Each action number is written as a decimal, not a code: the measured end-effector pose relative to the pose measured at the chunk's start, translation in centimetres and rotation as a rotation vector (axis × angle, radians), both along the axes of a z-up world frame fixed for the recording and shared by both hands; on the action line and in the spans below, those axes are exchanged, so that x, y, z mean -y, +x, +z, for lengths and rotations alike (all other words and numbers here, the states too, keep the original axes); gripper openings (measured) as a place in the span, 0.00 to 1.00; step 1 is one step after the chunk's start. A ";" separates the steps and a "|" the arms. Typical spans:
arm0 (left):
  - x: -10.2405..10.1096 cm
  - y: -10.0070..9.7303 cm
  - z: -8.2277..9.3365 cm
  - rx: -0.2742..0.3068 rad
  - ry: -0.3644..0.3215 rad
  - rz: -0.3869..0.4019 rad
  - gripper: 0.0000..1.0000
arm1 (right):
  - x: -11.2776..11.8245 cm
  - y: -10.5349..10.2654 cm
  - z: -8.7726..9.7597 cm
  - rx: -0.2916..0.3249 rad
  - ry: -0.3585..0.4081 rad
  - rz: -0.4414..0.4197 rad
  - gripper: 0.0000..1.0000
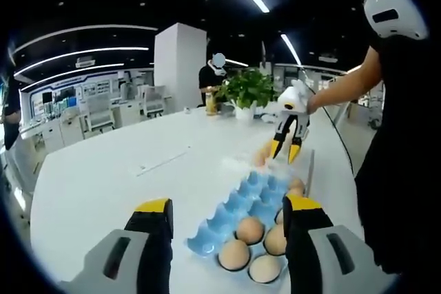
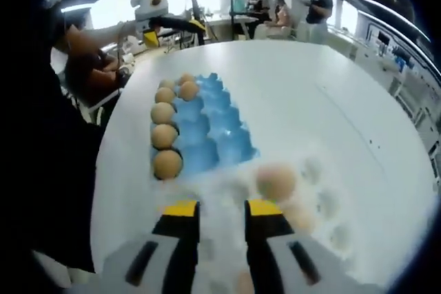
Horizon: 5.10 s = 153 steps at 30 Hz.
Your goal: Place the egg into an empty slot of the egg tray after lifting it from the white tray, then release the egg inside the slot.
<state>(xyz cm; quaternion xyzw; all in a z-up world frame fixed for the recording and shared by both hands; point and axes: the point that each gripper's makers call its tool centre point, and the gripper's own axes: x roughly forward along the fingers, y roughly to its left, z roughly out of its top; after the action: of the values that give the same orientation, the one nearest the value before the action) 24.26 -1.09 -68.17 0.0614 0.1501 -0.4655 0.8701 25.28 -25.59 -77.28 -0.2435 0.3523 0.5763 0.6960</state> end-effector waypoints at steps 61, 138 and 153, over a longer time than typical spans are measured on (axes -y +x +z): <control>0.5 0.1 0.1 0.001 0.004 -0.010 0.62 | 8.9 0.6 0.4 0.079 -0.341 -0.010 0.24; 0.1 0.3 0.6 0.015 0.003 -0.009 0.64 | -9.2 -0.3 2.7 0.134 -0.123 0.303 0.24; 0.1 0.2 0.4 0.009 -0.002 -0.005 0.65 | -12.5 -0.9 2.5 0.135 -0.091 0.354 0.24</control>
<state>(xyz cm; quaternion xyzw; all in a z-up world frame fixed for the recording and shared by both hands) 24.46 -1.18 -67.79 0.0631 0.1454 -0.4677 0.8696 24.35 -13.12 -74.80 -0.3710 0.2822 0.6556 0.5940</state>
